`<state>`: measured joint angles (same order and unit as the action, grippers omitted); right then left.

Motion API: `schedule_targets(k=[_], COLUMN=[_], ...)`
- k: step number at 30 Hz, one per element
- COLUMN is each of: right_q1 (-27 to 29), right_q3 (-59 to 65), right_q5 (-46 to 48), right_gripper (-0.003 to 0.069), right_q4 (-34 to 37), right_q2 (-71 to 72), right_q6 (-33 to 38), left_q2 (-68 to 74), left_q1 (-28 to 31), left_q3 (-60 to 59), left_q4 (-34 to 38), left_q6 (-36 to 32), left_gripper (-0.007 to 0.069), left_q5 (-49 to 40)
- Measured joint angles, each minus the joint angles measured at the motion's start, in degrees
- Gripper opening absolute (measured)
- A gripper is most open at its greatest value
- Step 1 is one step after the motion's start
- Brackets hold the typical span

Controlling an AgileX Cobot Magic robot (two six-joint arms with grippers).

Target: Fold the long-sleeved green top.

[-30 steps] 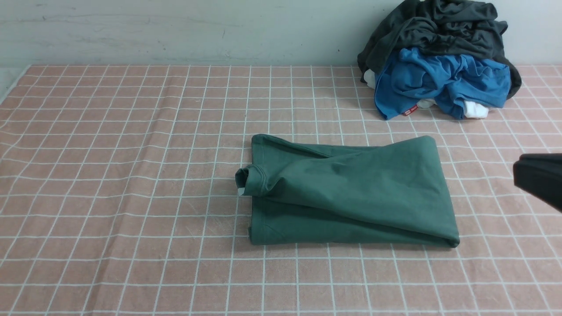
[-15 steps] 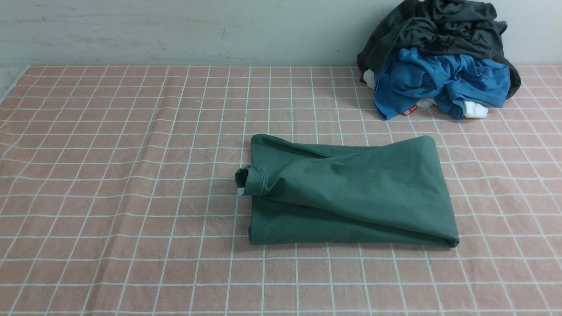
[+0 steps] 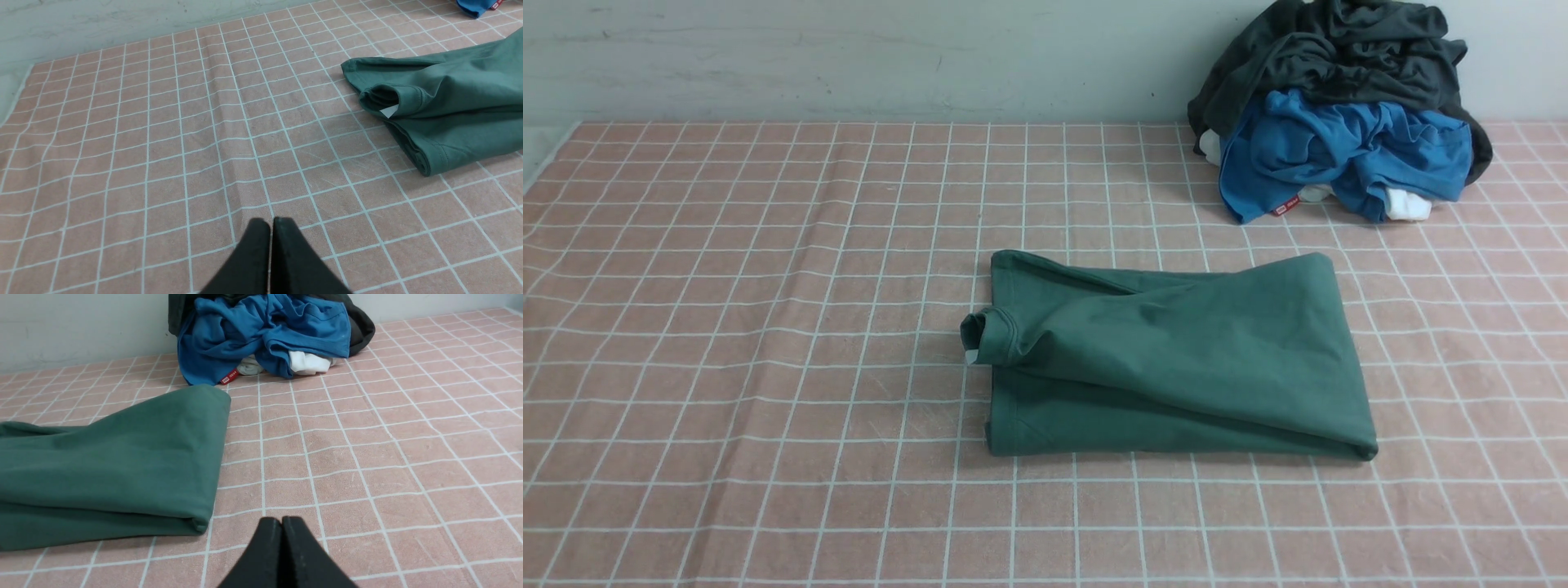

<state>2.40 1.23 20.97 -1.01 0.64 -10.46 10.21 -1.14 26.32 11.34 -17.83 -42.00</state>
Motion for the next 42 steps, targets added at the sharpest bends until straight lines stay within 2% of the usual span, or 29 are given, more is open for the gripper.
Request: schedule_targets(k=[7, 32, 37, 40, 41, 42], right_q1=[0.00, 0.04, 0.04, 0.04, 0.04, 0.04], right_q3=[0.00, 0.00, 0.00, 0.00, 0.00, 0.00], right_q5=[0.04, 0.06, 0.11, 0.11, 0.11, 0.11], right_gripper=[-0.0014, -0.0014, -0.0014, -0.0014, -0.0014, -0.0014], right_q4=[-0.30, -0.42, -0.42, -0.47, -0.47, -0.47], right_q2=[0.00, 0.00, 0.00, 0.00, 0.00, 0.00], right_q6=[2.74, 2.80, 2.80, 2.80, 2.80, 2.80], left_q2=[0.00, 0.00, -0.35, -2.40, -2.59, -4.13], left_q1=[0.00, 0.00, -0.26, -0.19, -0.19, 0.31], left_q3=[0.00, -0.13, -4.71, -11.12, -11.61, -14.78], left_q4=[0.00, 0.00, 0.01, -0.49, -0.49, -1.61], left_q6=[0.00, -0.05, -0.05, -0.05, -0.05, -0.05], left_gripper=[-0.0003, -0.0003, -0.0003, -0.0003, -0.0003, -0.0003], left_q5=[0.00, 0.05, 3.05, 10.98, 10.98, 16.22])
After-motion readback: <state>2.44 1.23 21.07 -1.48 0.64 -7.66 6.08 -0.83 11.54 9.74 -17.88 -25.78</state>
